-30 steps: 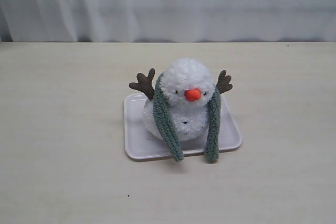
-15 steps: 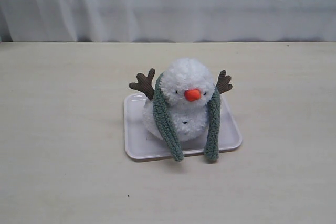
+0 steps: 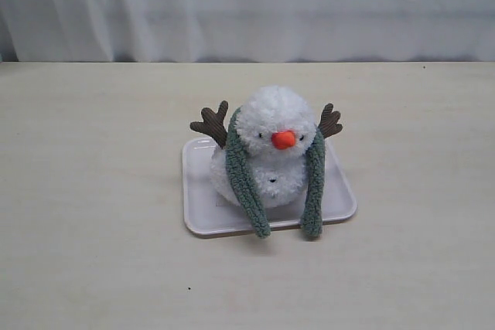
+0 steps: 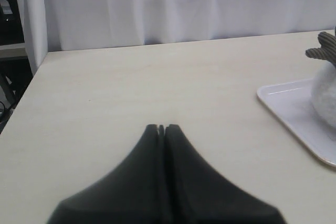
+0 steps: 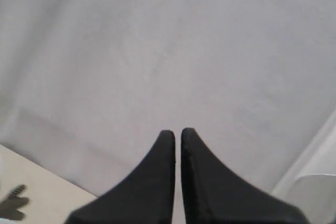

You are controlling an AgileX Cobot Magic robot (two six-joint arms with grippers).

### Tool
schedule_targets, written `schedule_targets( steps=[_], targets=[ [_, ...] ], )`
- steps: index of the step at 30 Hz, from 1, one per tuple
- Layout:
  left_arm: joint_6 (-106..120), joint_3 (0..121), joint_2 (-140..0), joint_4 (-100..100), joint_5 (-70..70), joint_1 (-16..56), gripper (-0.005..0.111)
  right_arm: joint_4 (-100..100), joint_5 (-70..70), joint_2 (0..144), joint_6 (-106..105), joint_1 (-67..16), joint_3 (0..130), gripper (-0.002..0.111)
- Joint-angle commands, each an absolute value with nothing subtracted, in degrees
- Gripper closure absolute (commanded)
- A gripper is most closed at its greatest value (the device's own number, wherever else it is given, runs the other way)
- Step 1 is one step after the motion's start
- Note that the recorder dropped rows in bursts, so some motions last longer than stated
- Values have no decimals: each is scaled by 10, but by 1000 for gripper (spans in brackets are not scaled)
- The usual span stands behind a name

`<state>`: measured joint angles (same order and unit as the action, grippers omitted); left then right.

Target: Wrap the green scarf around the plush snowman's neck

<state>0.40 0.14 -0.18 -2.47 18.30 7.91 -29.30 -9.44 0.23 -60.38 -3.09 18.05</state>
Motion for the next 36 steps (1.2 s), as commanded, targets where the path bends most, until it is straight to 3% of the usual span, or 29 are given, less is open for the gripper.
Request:
schedule_targets(
  steps=[1,14,36],
  targets=[
    [3,0,0,-23,177,78,107,-133,-92,0,-604,29,179,104],
    [3,0,0,-23,177,78,107,-7,-92,0,-604,55,178,104],
    [3,0,0,-23,177,78,107,-6,-90,0,-479,55,94,104]
  ],
)
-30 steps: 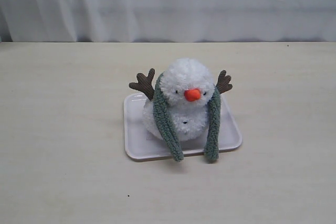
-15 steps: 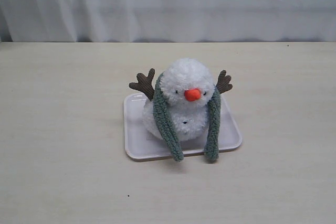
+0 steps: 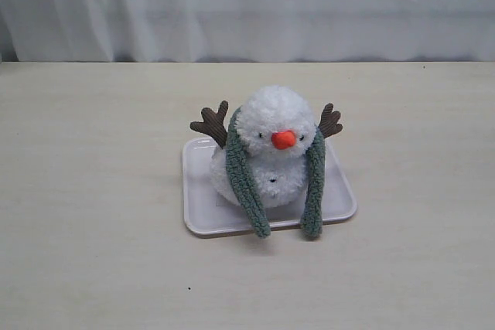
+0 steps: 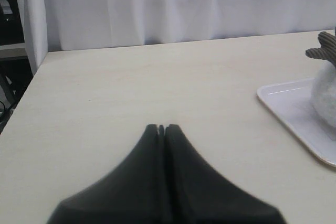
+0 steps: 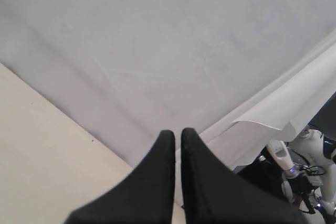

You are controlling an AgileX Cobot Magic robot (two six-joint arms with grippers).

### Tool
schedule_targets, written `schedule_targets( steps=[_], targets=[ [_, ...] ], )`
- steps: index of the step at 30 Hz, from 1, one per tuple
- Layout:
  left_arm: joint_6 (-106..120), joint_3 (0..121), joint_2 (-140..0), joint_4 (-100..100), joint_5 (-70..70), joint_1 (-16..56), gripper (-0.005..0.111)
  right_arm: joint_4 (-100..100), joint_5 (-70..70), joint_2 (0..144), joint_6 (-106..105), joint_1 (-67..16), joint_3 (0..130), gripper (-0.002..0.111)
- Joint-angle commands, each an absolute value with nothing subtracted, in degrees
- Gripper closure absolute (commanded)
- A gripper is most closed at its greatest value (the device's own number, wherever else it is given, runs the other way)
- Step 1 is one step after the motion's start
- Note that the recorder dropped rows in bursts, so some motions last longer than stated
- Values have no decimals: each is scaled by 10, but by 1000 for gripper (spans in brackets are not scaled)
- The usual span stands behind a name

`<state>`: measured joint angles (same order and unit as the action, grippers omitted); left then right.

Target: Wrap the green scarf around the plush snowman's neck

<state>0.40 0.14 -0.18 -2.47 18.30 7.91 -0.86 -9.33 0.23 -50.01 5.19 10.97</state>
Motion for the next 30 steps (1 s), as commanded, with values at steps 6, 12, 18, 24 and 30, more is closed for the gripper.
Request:
schedule_targets(
  steps=[6,12,18,24,30],
  targets=[
    [3,0,0,-23,177,78,107,-6,-90,0,-467,55,82,104],
    [3,0,0,-23,177,78,107,-6,-90,0,-467,52,82,104],
    [3,0,0,-23,177,78,107,-6,-90,0,-467,52,82,104],
    [3,0,0,-23,177,78,107,-6,-90,0,-467,52,82,104],
    [3,0,0,-23,177,78,107,-6,-89,0,-467,52,43,104]
  ],
)
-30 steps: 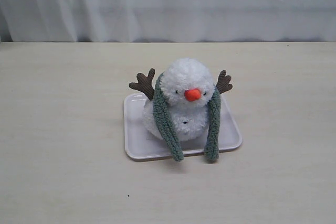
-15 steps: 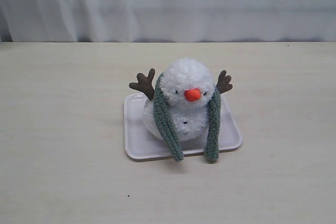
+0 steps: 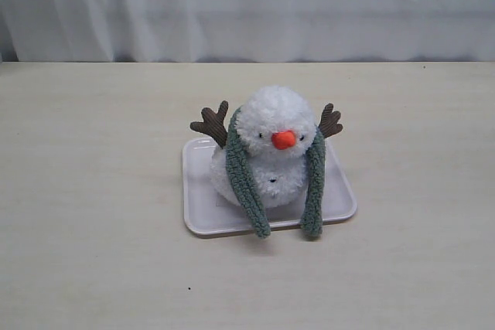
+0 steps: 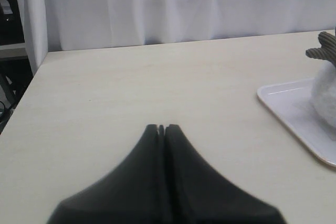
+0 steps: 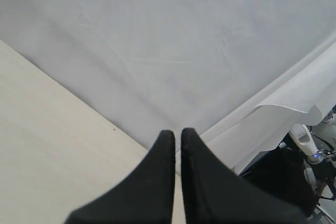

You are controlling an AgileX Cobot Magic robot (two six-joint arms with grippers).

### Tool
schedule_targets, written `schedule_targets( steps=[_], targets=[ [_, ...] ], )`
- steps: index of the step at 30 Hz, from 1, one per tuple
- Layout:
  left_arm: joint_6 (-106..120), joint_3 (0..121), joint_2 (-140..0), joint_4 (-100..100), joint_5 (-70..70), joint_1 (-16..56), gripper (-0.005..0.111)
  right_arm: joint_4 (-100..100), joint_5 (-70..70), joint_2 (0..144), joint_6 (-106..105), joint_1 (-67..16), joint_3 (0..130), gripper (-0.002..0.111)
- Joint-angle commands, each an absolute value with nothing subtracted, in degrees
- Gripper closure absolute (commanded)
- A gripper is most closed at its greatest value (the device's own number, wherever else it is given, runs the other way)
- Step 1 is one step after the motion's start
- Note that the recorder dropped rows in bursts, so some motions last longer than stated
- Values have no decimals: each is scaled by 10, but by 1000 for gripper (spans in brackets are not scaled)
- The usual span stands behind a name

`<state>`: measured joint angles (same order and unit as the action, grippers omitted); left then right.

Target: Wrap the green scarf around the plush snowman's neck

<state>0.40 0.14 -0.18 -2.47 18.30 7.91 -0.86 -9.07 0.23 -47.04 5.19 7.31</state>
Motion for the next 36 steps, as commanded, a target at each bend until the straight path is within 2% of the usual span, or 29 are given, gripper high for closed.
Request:
schedule_targets(
  steps=[1,21,26,36],
  targets=[
    [3,0,0,-23,177,78,107,-6,-89,0,-467,52,33,104],
    [3,0,0,-23,177,78,107,-6,-110,0,-467,52,0,104],
    [3,0,0,-23,177,78,107,-6,-199,0,-467,52,0,104],
    [3,0,0,-23,177,78,107,-6,-199,0,-467,52,0,104]
  ],
)
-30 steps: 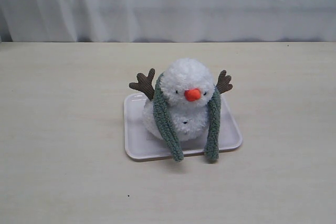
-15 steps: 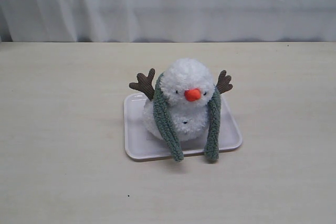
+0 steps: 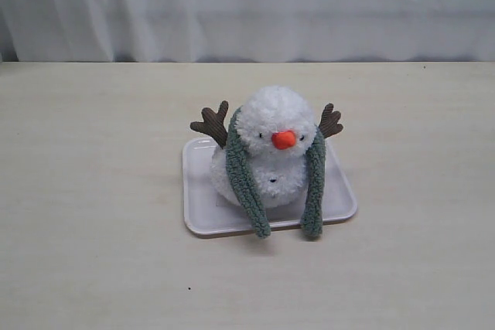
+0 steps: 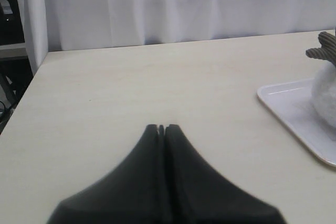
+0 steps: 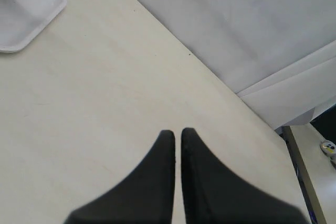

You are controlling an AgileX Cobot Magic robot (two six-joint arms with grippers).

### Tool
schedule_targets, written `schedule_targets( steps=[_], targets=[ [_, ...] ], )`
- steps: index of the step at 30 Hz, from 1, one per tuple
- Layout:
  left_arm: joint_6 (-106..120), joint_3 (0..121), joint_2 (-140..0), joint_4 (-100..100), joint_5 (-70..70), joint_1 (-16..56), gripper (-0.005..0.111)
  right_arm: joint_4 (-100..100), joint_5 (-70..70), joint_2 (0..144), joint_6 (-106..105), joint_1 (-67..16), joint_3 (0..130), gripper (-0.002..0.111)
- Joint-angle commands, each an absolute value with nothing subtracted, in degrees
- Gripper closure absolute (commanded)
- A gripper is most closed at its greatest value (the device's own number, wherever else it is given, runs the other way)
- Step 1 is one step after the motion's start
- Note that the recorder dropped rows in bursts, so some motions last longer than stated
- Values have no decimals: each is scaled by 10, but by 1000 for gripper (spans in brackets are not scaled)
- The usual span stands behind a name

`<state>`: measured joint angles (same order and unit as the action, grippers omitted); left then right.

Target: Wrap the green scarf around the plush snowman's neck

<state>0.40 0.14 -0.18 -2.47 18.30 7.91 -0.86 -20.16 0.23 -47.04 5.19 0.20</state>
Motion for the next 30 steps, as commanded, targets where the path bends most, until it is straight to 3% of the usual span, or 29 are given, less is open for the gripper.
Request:
schedule_targets(
  steps=[1,30],
  targets=[
    [3,0,0,-23,177,78,107,-6,-199,0,-467,52,0,104],
    [3,0,0,-23,177,78,107,-10,-204,0,-464,52,0,104]
  ],
)
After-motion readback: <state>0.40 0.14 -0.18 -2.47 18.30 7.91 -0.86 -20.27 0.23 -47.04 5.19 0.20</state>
